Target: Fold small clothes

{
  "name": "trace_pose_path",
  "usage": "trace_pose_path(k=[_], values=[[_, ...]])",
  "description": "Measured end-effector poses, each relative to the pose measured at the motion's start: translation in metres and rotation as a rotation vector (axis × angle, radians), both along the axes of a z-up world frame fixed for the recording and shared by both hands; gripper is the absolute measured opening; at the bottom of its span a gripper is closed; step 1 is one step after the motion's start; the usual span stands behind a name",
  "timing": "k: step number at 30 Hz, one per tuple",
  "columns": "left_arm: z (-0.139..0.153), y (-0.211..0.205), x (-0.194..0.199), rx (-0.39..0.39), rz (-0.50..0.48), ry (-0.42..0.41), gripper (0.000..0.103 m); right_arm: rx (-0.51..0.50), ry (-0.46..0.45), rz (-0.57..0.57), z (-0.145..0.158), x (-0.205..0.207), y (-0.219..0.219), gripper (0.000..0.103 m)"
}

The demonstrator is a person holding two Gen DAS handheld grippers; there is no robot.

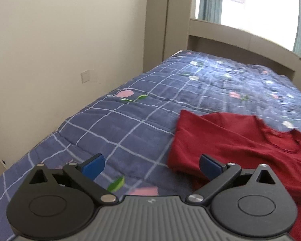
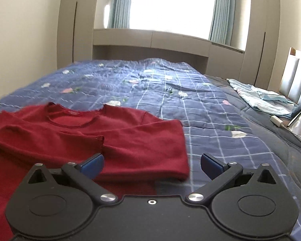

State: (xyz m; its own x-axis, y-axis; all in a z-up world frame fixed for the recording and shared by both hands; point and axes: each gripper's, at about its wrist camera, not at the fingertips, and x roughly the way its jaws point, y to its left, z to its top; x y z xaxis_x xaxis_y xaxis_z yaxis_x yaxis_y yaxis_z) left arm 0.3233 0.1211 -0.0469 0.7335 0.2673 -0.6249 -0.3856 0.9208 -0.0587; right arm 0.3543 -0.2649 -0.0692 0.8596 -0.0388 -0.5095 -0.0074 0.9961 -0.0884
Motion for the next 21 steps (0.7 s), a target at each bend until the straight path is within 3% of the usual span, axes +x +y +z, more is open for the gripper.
trace_pose_path(k=[14,21], values=[[0.024,-0.052,-0.11,0.011,-0.188,0.025,0.103,-0.035,0.017,0.083,0.026,-0.145,-0.01,0.102],[0.017,-0.083,-0.155,0.091,-0.313,0.081,0.103,-0.059,0.082,0.187,0.017,-0.202,0.004,0.102]])
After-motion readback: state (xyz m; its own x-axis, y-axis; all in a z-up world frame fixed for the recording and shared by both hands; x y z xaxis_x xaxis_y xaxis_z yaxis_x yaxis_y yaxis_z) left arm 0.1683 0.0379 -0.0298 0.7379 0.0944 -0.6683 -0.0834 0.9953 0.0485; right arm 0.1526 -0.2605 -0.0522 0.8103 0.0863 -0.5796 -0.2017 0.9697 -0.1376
